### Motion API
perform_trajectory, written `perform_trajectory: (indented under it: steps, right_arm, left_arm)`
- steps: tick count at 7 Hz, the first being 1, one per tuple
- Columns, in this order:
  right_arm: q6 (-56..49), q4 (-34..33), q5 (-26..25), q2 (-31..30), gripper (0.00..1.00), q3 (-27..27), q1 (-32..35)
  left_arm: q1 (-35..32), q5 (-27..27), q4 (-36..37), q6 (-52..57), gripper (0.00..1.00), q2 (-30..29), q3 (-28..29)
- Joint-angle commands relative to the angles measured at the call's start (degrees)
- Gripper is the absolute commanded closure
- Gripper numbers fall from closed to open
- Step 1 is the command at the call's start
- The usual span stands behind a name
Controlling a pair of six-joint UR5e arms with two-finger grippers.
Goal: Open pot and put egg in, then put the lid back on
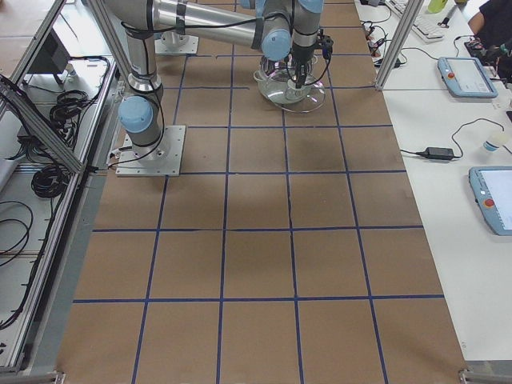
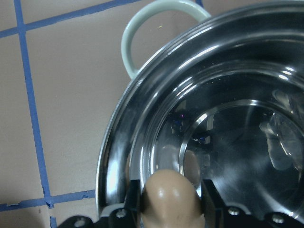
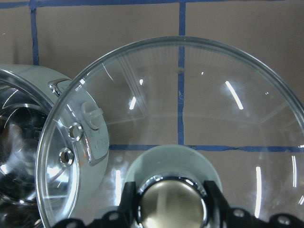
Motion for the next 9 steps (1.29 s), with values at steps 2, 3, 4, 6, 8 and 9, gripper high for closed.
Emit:
perform_trajectory:
  steps: [2, 3, 4, 6, 8, 9]
  right_arm:
    - [-1.67, -0.09, -0.43, 0.0, 0.76, 0.0, 0.0]
    - [-1.67, 0.0, -0.43, 0.0, 0.76, 0.0, 0.0]
    - [-0.54, 0.0, 0.01, -0.18, 0.75, -0.35, 0.26]
    - [5.07, -2.27, -0.51, -1.67, 0.75, -0.79, 4.81]
    - [14.2, -7.79, -0.69, -0.02, 0.74, -1.05, 13.14]
    - [16.15, -10.26, -0.69, 1.91, 0.74, -1.05, 16.14]
  left_arm:
    - [1.2, 0.07, -1.7, 0.98, 0.0, 5.63, 1.58]
    - [6.26, -0.62, -10.51, 3.07, 0.0, 9.24, 2.98]
    - [12.05, -6.03, -16.77, 4.22, 0.0, 12.67, 4.65]
    - [21.39, -10.03, -33.99, 10.78, 0.0, 18.74, 9.73]
    - [24.32, -10.03, -48.51, 12.93, 0.0, 22.09, 15.11]
    - [23.72, -10.56, -49.09, 11.63, 0.0, 22.37, 14.51]
